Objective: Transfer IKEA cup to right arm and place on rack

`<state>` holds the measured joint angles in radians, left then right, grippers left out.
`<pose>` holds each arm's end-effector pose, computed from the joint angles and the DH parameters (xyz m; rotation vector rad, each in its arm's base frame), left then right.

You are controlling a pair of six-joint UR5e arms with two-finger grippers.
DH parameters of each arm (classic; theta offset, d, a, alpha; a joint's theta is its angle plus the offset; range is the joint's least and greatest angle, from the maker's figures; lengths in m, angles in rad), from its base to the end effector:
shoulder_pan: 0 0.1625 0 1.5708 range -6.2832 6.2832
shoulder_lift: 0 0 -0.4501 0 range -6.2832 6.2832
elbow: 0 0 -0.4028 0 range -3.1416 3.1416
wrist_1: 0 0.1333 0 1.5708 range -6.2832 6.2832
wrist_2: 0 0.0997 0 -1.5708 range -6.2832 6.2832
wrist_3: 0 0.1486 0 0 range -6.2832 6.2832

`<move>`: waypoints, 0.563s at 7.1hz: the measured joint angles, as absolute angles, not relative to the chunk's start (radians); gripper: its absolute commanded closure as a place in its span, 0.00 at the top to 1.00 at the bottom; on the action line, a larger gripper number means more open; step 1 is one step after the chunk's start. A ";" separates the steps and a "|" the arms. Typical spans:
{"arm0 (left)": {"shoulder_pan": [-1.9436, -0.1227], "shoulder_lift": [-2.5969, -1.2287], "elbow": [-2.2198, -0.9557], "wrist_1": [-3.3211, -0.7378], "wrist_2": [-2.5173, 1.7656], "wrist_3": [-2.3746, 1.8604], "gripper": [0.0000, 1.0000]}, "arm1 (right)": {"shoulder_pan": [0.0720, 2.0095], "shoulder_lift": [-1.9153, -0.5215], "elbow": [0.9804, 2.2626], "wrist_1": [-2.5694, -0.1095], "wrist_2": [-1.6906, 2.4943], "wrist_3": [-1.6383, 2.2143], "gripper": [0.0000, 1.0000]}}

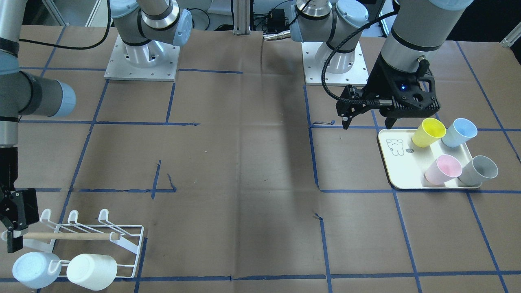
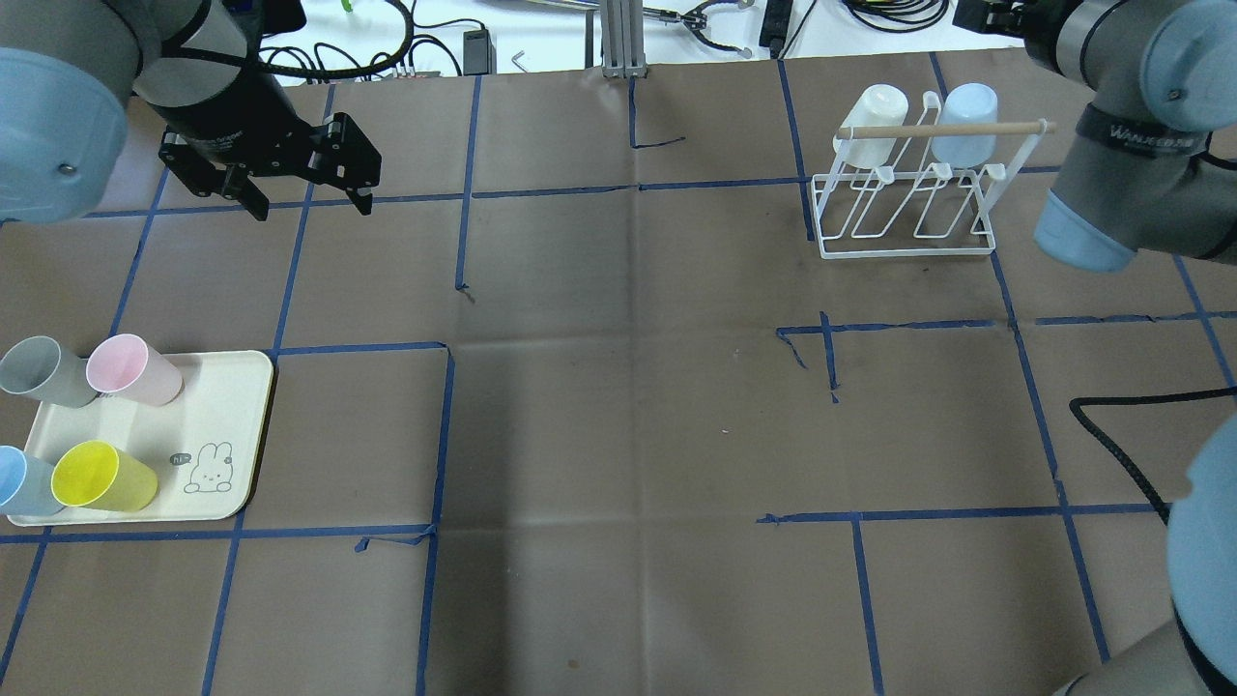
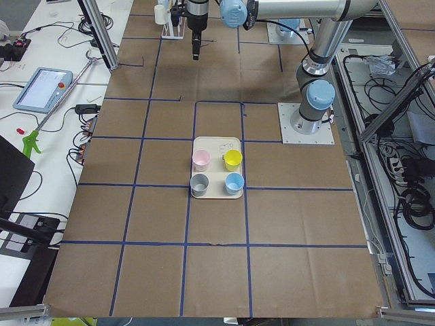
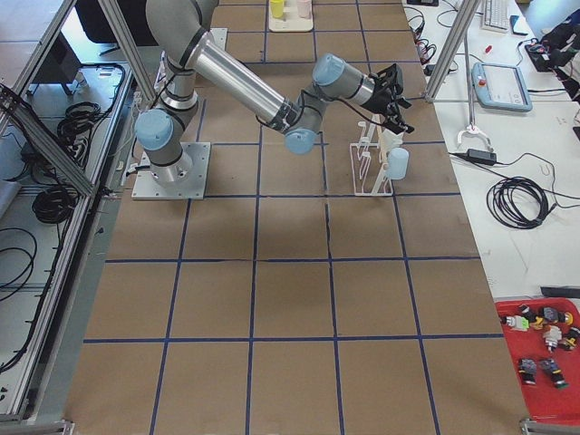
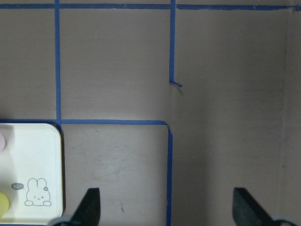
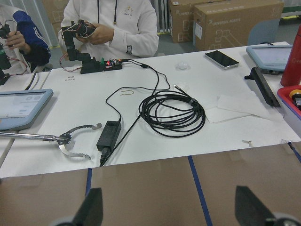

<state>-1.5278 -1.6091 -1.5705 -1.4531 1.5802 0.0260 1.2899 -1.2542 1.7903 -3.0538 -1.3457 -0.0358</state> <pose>-0.1090 -0.5361 0.4568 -0.0272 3.1269 -0.1241 -0.0236 -0.6824 0.3808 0.1769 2.7300 -1.4304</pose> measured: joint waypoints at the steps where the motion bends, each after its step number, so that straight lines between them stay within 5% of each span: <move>1: -1.528 -1.609 -1.571 -1.454 1.577 0.023 1.00 | 1.314 -1.310 1.782 -2.880 -1.347 -0.035 1.00; 4: -1.530 -1.608 -1.571 -1.455 1.564 0.019 1.00 | 1.430 -1.411 1.657 -2.326 -1.406 -0.031 1.00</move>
<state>-1.5297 -1.6080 -1.5708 -1.4552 1.5645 0.0188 1.4304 -1.4109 1.6569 -2.3263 -1.4063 -0.0311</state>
